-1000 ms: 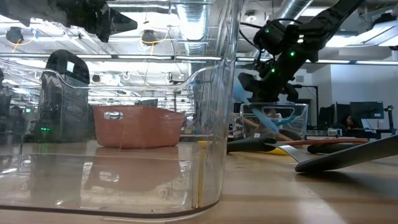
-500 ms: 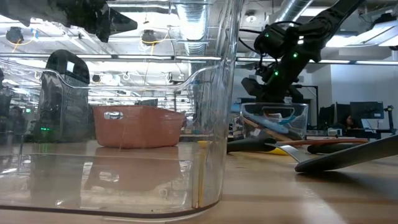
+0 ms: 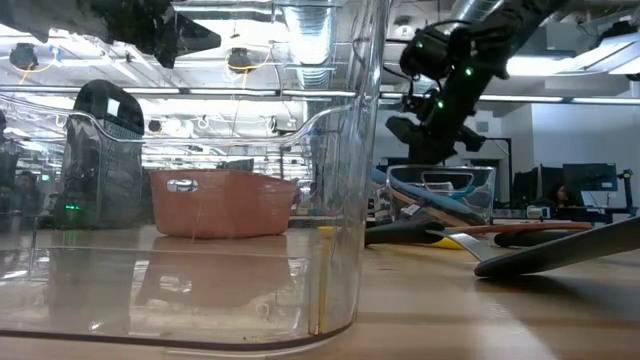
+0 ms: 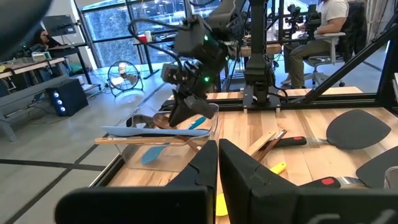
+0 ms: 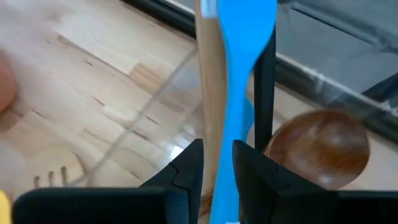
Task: Pick & Place Kitchen Items
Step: Adjust the bottom transparent bin
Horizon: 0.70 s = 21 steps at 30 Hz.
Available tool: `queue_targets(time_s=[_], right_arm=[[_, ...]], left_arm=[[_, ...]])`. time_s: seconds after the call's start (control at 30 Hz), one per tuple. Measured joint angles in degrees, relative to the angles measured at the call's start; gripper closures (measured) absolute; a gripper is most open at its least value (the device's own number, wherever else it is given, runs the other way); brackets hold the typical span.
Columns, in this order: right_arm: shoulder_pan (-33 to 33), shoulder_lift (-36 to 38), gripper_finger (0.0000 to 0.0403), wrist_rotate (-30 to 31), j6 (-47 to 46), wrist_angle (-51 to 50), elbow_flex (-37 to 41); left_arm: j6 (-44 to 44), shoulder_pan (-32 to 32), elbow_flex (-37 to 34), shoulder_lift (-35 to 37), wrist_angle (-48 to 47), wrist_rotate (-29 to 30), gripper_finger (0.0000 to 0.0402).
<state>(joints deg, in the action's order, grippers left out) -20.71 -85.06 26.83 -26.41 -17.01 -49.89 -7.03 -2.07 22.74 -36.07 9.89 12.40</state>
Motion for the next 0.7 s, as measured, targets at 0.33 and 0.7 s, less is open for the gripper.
queue_targets(time_s=[0.33, 0.7], right_arm=[[2.2, 0.0, 0.0324, -5.3, 5.4, -17.1, -13.3], [10.0, 0.0, 0.0331, -13.5, 7.9, -24.7, -18.2]], left_arm=[[0.0, 0.0, 0.0, 0.0, 0.0, 0.0, 0.0398], [0.0, 0.0, 0.0, 0.0, 0.0, -0.2, 0.0398]])
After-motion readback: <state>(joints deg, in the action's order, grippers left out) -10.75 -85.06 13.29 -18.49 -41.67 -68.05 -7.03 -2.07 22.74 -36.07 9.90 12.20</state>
